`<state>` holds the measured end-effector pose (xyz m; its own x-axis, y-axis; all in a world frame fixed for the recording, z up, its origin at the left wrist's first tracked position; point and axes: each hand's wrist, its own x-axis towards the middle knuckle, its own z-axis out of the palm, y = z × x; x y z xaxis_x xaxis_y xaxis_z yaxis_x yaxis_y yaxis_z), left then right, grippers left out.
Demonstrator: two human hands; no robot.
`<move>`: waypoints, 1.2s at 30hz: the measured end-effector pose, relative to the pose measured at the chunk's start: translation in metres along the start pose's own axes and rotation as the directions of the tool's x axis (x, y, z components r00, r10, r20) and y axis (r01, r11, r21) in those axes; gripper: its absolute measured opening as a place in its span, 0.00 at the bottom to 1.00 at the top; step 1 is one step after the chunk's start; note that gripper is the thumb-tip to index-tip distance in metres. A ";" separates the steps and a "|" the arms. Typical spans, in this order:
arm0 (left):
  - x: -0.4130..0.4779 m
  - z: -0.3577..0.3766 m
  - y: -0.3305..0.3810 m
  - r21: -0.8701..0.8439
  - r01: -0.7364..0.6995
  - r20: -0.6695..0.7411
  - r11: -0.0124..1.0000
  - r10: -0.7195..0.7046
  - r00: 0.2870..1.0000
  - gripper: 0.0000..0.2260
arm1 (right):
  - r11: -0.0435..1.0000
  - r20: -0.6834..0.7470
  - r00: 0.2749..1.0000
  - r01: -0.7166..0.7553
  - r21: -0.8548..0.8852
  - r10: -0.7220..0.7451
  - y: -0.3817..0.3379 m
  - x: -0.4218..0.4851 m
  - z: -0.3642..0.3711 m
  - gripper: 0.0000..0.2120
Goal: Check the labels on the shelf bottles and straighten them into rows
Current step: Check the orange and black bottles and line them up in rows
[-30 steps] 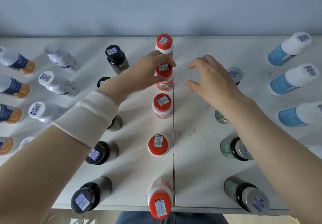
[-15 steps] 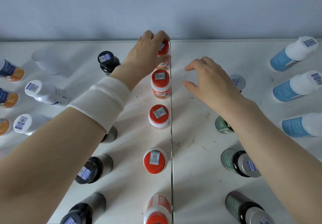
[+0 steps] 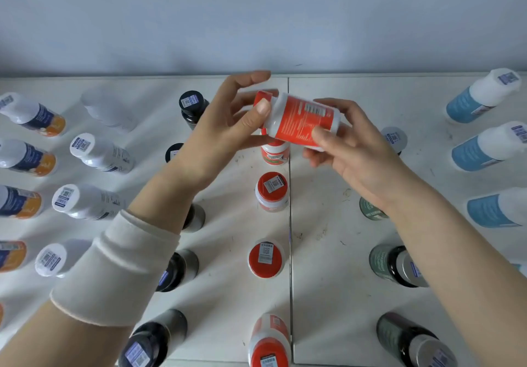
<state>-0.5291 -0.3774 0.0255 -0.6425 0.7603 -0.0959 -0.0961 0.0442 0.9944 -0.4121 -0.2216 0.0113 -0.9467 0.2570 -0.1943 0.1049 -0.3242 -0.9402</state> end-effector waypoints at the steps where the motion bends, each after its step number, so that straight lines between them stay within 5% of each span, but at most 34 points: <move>1: -0.003 0.002 0.000 0.011 0.026 -0.024 1.000 -0.025 0.999 0.13 | 0.998 -0.003 0.999 0.039 -0.051 -0.039 0.001 -0.004 0.001 0.18; 5: -0.013 0.005 0.004 0.021 -0.008 -0.043 1.000 0.009 0.999 0.14 | 0.985 -0.028 0.988 0.149 -0.087 -0.152 0.006 -0.015 0.012 0.22; 9: -0.026 -0.001 0.003 -0.050 -0.116 0.077 0.992 0.120 0.990 0.17 | 0.988 -0.045 0.999 -0.002 0.153 0.009 0.003 -0.027 0.013 0.28; 15: -0.035 0.007 0.000 -0.121 -0.038 0.039 0.992 0.043 0.998 0.18 | 0.991 -0.057 0.990 0.130 -0.031 -0.132 0.007 -0.043 0.014 0.28; 19: -0.036 0.009 0.004 -0.163 -0.082 0.025 0.983 0.088 0.996 0.17 | 0.983 -0.095 0.979 0.180 -0.027 -0.181 0.003 -0.049 0.018 0.23; 22: -0.039 0.011 0.001 -0.263 -0.080 0.023 0.961 0.089 0.996 0.17 | 0.980 -0.148 0.969 0.201 0.010 -0.197 -0.001 -0.055 0.021 0.30; 29: -0.036 0.022 -0.003 -0.562 0.166 0.066 0.810 -0.156 0.985 0.15 | 0.810 -0.328 0.805 0.290 -0.509 -0.494 -0.005 -0.057 0.042 0.25; 36: -0.015 0.016 0.008 -0.230 0.080 0.009 0.970 -0.080 0.997 0.11 | 0.601 -0.211 0.757 0.282 -0.748 -0.618 0.020 -0.053 0.037 0.27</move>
<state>-0.5082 -0.3785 0.0357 -0.6258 0.7601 -0.1750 -0.3198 -0.0454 0.9464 -0.3710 -0.2755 0.0135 -0.7175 0.5869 0.3751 0.0240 0.5590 -0.8288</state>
